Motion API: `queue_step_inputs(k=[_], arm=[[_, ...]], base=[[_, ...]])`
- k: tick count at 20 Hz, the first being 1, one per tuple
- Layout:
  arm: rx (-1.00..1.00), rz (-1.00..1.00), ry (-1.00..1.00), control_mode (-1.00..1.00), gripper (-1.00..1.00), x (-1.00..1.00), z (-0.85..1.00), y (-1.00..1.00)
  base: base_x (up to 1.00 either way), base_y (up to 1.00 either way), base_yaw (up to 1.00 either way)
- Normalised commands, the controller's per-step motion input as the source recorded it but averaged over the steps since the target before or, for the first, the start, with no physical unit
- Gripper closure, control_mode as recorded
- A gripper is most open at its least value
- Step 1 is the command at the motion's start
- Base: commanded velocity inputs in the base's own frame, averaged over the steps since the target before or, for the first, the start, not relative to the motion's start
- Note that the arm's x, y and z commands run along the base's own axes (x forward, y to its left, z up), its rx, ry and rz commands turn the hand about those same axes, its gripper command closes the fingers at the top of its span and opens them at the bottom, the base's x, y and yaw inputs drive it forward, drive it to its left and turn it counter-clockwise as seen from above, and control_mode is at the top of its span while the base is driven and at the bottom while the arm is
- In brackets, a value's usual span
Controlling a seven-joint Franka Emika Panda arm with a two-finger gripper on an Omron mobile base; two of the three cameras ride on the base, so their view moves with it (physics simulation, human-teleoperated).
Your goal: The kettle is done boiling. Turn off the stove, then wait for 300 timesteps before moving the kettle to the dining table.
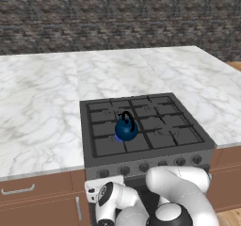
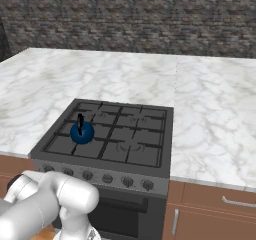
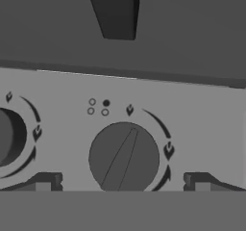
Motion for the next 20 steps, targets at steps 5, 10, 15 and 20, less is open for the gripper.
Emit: queue_step_inputs(k=[5, 10, 15, 20], arm=[[0.0, 0.0, 0.02, -1.0, -1.0, 0.13, -0.07, 0.0], [0.0, 0.0, 0.01, -1.0, -1.0, 0.09, -0.13, 0.0], [0.0, 0.0, 0.01, -1.0, -1.0, 0.06, -0.15, 0.01], [0.0, 0.0, 0.0, -1.0, -1.0, 0.01, -0.04, 0.0]], base=[[0.0, 0.0, 0.0], [0.0, 0.0, 0.0], [0.0, 0.0, 0.0], [0.0, 0.0, 0.0]])
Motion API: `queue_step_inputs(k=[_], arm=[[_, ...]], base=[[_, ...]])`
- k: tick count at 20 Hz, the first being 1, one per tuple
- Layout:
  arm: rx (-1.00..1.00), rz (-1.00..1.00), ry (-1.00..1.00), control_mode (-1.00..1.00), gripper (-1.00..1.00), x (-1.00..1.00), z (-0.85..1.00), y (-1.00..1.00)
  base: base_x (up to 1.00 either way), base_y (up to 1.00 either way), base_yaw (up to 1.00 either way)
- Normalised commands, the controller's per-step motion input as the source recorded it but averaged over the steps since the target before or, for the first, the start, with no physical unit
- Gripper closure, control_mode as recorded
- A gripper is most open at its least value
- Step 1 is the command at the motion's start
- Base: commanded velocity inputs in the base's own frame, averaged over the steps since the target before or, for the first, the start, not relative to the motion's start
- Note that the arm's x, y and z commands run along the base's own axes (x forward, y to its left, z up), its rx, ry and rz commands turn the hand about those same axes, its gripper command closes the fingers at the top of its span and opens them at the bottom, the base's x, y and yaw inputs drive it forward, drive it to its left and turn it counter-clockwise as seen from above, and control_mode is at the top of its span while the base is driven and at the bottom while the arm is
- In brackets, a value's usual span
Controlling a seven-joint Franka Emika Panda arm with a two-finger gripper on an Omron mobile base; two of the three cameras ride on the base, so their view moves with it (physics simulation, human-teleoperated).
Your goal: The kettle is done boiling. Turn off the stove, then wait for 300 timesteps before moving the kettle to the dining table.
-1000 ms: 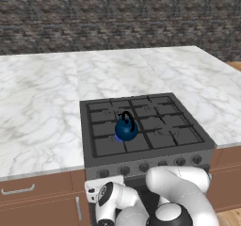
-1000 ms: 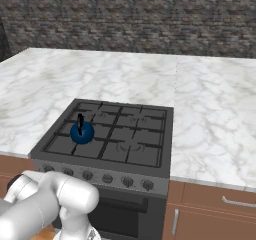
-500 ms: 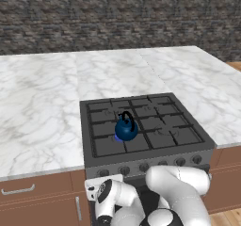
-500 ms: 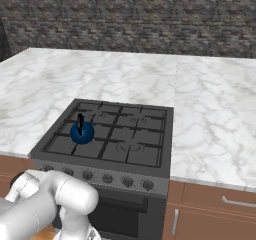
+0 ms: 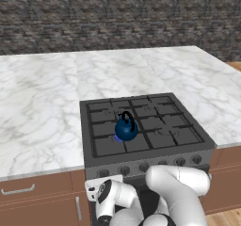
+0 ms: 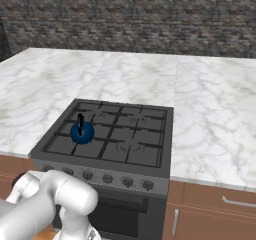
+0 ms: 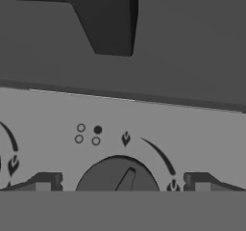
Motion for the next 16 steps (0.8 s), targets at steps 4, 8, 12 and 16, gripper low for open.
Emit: queue_step_inputs(k=[4, 8, 12, 16], arm=[[0.0, 0.0, 0.0, -1.0, -1.0, 0.0, 0.01, 0.0], [0.0, 0.0, 0.0, -1.0, -1.0, 0.0, 0.02, 0.0], [0.0, 0.0, 0.0, -1.0, -1.0, 0.0, 0.07, 0.0], [-0.01, 0.0, 0.0, -1.0, -1.0, 0.0, 0.08, 0.0]], base=[[0.0, 0.0, 0.0], [0.0, 0.0, 0.0], [0.0, 0.0, 0.0], [0.0, 0.0, 0.0]])
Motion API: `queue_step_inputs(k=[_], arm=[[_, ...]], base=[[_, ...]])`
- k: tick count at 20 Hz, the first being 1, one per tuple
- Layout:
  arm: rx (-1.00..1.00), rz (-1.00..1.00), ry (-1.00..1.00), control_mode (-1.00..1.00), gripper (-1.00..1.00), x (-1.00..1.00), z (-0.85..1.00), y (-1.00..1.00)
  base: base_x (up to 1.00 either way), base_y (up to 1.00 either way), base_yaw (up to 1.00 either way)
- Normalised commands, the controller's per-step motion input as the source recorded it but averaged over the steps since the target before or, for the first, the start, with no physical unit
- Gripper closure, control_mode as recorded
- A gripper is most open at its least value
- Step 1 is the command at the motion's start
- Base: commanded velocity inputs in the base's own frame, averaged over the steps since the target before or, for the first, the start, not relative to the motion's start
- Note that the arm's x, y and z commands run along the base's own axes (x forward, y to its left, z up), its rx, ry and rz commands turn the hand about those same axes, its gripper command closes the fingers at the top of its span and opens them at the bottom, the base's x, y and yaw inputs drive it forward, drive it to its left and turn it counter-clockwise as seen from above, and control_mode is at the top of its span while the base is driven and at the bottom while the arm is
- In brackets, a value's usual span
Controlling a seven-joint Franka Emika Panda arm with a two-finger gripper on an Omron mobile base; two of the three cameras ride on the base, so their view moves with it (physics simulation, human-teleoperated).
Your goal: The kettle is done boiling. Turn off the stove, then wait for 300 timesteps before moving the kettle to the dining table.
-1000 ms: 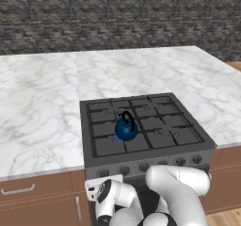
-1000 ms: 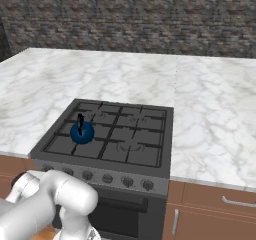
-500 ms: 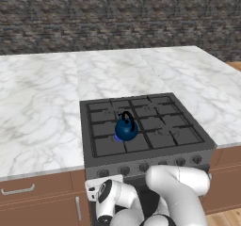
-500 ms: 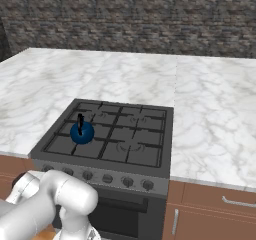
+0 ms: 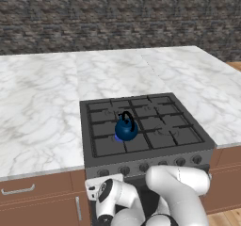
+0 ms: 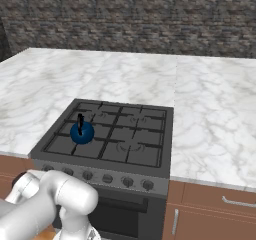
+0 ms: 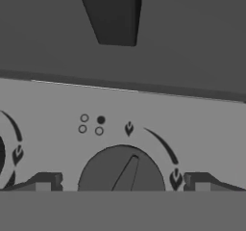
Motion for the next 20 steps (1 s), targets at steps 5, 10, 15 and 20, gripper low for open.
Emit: queue_step_inputs(k=[5, 10, 15, 20], arm=[[-0.04, 0.0, 0.0, -1.0, -1.0, 0.0, 0.15, 0.0], [-0.06, 0.0, 0.0, -1.0, -1.0, 0.0, 0.07, 0.0], [-0.1, 0.0, 0.0, -1.0, -1.0, 0.0, -0.01, 0.13], [-0.09, 0.0, 0.0, -1.0, -1.0, 0.0, 0.0, 0.07]], base=[[0.0, 0.0, 0.0], [0.0, 0.0, 0.0], [0.0, 0.0, 0.0], [0.0, 0.0, 0.0]])
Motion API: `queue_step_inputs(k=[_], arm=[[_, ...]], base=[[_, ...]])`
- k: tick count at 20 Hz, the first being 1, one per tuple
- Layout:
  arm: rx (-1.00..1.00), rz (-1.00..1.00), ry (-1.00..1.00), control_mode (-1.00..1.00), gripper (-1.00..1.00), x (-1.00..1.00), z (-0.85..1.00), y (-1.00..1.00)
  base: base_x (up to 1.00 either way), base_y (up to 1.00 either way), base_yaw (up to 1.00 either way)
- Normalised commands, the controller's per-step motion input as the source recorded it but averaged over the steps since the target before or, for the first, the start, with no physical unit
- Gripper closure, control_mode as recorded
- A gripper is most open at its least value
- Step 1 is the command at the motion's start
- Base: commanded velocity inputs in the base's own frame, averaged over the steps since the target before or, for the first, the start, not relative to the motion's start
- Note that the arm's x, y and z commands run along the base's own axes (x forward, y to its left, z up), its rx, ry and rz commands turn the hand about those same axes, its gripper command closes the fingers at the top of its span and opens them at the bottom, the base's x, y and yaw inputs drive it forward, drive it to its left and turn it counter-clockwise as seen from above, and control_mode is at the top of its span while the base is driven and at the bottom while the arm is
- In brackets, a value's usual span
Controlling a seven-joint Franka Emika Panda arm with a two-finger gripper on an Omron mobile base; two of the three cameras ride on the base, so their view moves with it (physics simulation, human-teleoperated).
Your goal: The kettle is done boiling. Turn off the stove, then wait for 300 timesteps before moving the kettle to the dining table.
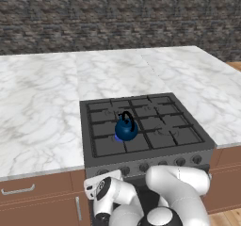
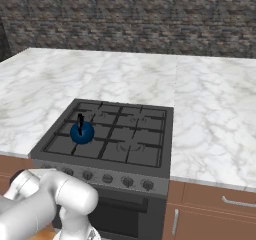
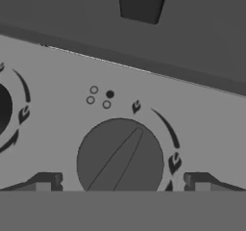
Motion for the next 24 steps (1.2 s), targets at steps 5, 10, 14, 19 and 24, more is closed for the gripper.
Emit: queue_step_inputs(k=[5, 10, 14, 19, 24], arm=[[-0.03, 0.0, 0.0, -1.0, -1.0, 0.0, -0.02, 0.0], [0.0, 0.0, 0.0, -1.0, -1.0, 0.0, -0.12, -0.01], [0.0, 0.0, 0.0, -1.0, -1.0, 0.0, -0.07, 0.0], [0.0, 0.0, 0.0, -1.0, 1.0, 0.03, -0.01, 0.0], [0.0, 0.01, 0.0, -1.0, 1.0, 0.07, 0.0, 0.0]], base=[[0.0, 0.0, 0.0], [0.0, 0.0, 0.0], [0.0, 0.0, 0.0], [0.0, 0.0, 0.0], [0.0, 0.0, 0.0]])
